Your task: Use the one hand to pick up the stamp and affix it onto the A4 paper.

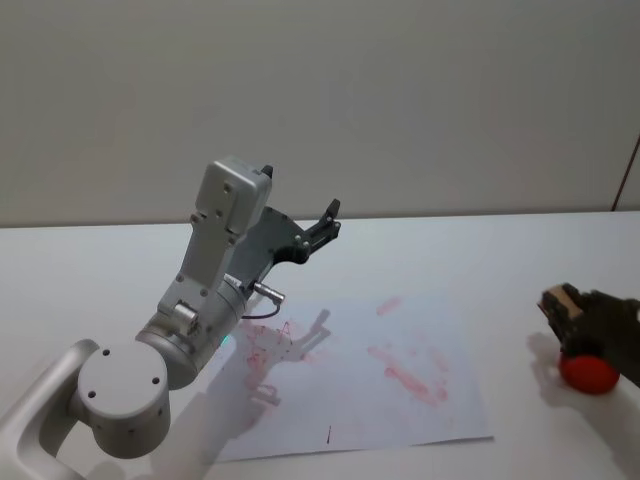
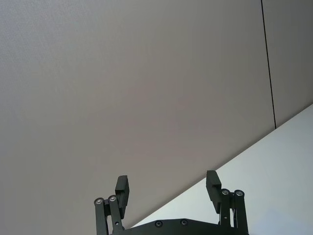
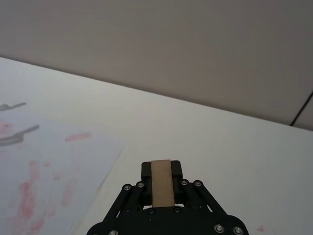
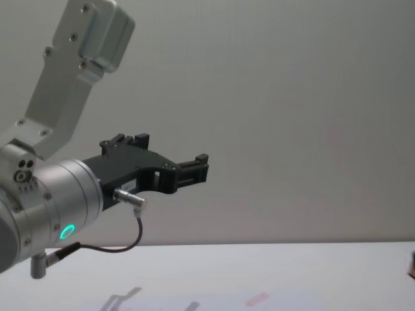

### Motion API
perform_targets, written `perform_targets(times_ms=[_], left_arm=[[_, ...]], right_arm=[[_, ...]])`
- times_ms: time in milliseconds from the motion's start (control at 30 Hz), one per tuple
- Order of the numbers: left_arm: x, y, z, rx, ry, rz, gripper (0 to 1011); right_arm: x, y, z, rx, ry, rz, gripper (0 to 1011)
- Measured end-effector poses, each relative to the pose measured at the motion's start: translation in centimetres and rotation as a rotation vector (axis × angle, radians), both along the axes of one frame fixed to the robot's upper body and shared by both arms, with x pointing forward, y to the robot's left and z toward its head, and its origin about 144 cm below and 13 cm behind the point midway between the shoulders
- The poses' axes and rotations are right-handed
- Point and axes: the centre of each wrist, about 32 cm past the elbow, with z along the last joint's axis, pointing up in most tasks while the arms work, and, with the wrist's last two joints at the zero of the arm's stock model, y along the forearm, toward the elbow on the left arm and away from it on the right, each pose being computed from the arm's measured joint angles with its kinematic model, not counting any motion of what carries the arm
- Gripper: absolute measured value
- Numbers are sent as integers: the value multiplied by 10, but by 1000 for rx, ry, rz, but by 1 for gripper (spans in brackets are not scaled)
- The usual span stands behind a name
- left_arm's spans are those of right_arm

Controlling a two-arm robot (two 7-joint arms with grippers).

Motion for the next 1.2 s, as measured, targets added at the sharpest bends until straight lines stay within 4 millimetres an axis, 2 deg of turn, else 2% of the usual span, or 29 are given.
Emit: perform_targets(times_ms=[500, 933, 1200], left_arm=[[0, 0, 0, 0, 0, 0, 1001], [0, 0, 0, 0, 0, 0, 1001], [0, 0, 0, 0, 0, 0, 1001]], right_arm=[[29, 36, 10, 104, -51, 183, 216], [61, 72, -16, 91, 55, 345, 216], [71, 83, -31, 46, 117, 385, 216]])
